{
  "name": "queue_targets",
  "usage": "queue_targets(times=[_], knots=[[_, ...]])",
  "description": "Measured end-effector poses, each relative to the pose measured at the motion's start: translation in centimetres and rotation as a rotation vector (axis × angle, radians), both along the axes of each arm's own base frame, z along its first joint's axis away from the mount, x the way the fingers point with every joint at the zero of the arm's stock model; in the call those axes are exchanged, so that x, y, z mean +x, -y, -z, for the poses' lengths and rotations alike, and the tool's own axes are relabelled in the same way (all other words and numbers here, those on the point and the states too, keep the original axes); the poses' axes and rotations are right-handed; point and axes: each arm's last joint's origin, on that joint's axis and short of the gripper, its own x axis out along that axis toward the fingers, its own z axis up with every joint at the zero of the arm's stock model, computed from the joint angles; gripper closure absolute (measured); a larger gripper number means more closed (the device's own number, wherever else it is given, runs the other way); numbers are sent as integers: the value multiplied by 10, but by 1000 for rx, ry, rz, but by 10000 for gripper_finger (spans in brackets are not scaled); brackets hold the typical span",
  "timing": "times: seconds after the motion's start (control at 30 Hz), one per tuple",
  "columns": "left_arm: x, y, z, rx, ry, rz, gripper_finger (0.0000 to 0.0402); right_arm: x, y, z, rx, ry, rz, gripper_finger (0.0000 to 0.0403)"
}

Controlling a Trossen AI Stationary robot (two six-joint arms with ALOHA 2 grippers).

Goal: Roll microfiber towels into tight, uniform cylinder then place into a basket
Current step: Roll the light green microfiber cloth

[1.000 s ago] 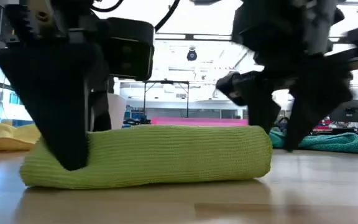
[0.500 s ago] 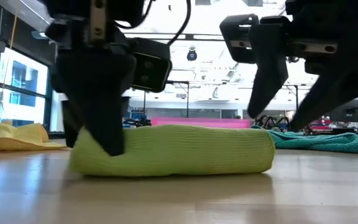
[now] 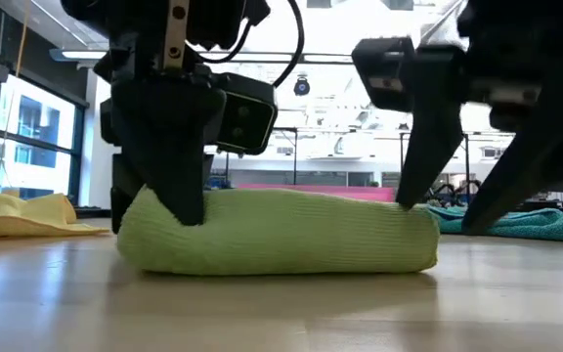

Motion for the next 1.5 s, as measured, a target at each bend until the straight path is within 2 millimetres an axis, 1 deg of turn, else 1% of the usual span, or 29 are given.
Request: queue_targets(times=[0.17,0.3,0.47,0.73,0.93,1.27,1.37,1.43,1.5], knots=[[-4,0,5,-6,-7,-6,390,4,3,17,-95,10,76,273],[-5,1,5,-3,-7,1,390,7,4,17,-127,58,117,273],[-5,1,5,3,0,15,390,9,3,15,-132,94,118,273],[-4,1,4,3,8,15,390,14,12,15,-137,96,142,273],[-3,1,3,4,29,19,390,23,24,25,-115,68,191,273],[-4,2,3,28,55,59,390,31,31,36,-102,70,229,273],[-4,2,3,41,69,78,388,32,33,38,-67,50,240,285],[-4,2,3,52,81,93,382,32,33,39,-42,39,258,305],[-4,2,3,60,86,100,371,31,33,40,-26,29,281,332]])
